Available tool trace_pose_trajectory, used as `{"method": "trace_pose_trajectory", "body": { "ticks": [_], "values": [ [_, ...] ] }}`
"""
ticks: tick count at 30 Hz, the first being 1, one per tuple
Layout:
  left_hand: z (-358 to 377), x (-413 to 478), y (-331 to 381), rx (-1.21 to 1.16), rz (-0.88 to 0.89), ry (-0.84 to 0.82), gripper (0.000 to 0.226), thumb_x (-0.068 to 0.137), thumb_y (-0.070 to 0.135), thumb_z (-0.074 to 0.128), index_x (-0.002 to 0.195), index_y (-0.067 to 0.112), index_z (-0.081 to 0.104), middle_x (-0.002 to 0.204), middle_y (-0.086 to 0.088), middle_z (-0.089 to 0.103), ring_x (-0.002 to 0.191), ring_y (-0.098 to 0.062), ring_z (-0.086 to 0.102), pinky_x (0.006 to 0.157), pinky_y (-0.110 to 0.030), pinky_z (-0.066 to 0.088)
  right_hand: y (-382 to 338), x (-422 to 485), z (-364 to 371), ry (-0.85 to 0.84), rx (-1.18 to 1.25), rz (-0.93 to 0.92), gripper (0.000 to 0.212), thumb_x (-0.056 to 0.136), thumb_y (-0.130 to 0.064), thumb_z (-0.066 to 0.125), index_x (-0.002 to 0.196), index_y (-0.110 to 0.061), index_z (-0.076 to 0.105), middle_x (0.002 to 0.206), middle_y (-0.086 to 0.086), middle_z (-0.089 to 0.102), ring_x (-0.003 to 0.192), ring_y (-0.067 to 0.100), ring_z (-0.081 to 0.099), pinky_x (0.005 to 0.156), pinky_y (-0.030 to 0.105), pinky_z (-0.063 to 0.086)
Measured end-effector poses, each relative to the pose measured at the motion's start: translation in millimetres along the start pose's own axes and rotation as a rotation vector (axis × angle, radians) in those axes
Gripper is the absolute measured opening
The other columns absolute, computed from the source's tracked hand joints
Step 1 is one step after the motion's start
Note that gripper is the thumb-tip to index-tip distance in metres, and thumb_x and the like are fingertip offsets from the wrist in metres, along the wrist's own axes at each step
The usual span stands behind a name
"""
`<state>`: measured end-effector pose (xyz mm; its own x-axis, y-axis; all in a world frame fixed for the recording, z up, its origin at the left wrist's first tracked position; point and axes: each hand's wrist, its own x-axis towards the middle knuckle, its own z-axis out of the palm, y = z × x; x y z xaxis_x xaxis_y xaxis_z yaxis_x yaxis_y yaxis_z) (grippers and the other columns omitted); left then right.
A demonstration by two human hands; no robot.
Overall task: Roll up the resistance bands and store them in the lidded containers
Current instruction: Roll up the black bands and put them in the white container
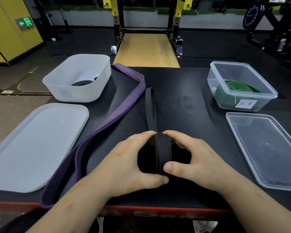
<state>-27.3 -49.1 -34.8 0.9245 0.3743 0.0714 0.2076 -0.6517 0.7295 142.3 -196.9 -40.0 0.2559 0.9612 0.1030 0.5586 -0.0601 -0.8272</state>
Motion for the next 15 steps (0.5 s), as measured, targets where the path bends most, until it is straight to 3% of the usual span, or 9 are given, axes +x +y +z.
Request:
{"method": "trace_pose_trajectory", "body": {
  "ticks": [4, 8, 11, 15],
  "values": [
    [0.8, -0.1, -1.6, -0.042, 0.007, 0.013, 0.070, 0.067, 0.053, 0.087, 0.129, 0.054, 0.055, 0.124, 0.025, 0.064, 0.120, 0.003, 0.058, 0.099, -0.030, 0.050, -2.8, 0.7, -1.9, -0.063, -0.024, 0.008, 0.074, 0.073, -0.051, 0.088, 0.137, -0.053, 0.050, 0.135, -0.023, 0.062, 0.130, 0.001, 0.057, 0.106, 0.030, 0.047],
    [1.3, -1.2, -1.2, -0.042, -0.015, -0.022, 0.083, 0.062, 0.056, 0.089, 0.134, 0.055, 0.048, 0.130, 0.024, 0.060, 0.124, 0.002, 0.055, 0.103, -0.031, 0.048, -4.8, 1.6, -1.2, -0.024, 0.015, 0.001, 0.059, 0.083, -0.031, 0.086, 0.131, -0.048, 0.059, 0.127, -0.016, 0.070, 0.123, 0.006, 0.064, 0.104, 0.035, 0.051],
    [-0.1, -0.7, 0.5, -0.050, -0.011, -0.023, 0.081, 0.062, 0.051, 0.092, 0.131, 0.053, 0.050, 0.127, 0.026, 0.061, 0.121, 0.004, 0.057, 0.101, -0.030, 0.049, -3.3, 2.5, 0.1, -0.005, 0.015, -0.011, 0.057, 0.082, -0.032, 0.087, 0.130, -0.046, 0.060, 0.125, -0.016, 0.071, 0.122, 0.008, 0.065, 0.103, 0.037, 0.051],
    [-1.5, 0.4, 1.5, -0.055, 0.000, 0.012, 0.069, 0.067, 0.055, 0.090, 0.127, 0.051, 0.057, 0.121, 0.028, 0.065, 0.118, 0.005, 0.059, 0.098, -0.027, 0.050, -2.8, 0.2, -1.3, -0.038, 0.011, -0.026, 0.071, 0.076, -0.044, 0.086, 0.137, -0.053, 0.050, 0.135, -0.021, 0.064, 0.131, 0.003, 0.057, 0.107, 0.020, 0.045]
  ]
}}
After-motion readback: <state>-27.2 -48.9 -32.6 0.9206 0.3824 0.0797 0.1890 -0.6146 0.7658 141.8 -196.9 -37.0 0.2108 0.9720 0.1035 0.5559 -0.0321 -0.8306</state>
